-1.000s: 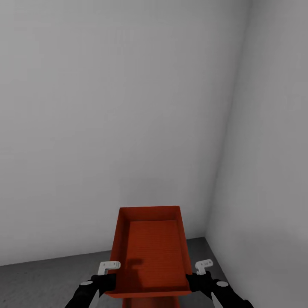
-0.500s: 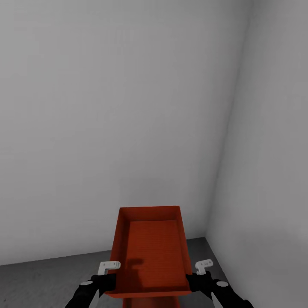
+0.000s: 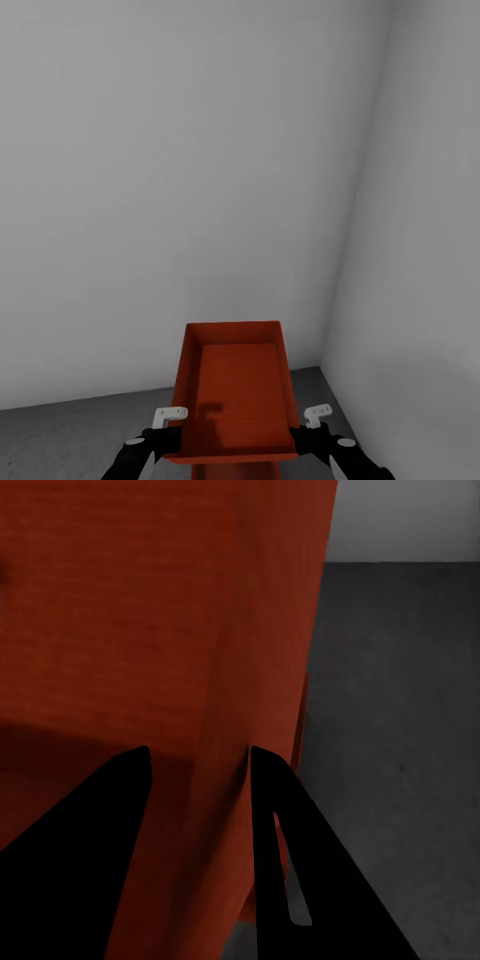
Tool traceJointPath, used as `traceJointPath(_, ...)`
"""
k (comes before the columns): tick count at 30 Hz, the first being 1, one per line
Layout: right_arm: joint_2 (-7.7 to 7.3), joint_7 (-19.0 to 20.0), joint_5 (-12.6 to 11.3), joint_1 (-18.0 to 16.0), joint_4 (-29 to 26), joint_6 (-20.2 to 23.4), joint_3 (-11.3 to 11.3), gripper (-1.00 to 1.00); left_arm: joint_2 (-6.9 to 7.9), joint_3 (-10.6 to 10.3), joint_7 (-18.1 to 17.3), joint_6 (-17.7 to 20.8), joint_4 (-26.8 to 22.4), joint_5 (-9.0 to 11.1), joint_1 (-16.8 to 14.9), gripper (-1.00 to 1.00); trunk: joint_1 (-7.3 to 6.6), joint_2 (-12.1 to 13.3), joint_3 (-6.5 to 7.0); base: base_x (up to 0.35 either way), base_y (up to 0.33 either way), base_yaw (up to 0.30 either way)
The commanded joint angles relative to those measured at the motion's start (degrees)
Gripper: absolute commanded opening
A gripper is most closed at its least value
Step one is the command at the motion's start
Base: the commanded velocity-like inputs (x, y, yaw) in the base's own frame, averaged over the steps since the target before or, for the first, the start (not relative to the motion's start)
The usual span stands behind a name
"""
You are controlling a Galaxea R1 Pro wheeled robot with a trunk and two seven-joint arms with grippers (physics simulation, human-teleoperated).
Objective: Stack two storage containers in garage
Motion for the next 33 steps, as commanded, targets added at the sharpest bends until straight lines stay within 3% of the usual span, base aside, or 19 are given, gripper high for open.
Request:
traceJointPath(1, -0.04, 5.7, -0.6, 0.0, -0.2, -0.5, 1.2, -1.00, 1.19, 0.6, 1.7, 0.3, 0.0, -1.4, 0.0, -1.00, 0.01, -0.1, -0.19, 0.000, 0.000, 0.000)
traceJointPath(33, -0.04, 5.7, -0.6, 0.0, -0.2, -0.4, 1.2, -1.00, 1.27, 0.6, 1.7, 0.3, 0.0, -1.4, 0.0, -1.00, 0.01, -0.1, -3.14, 0.000, 0.000, 0.000)
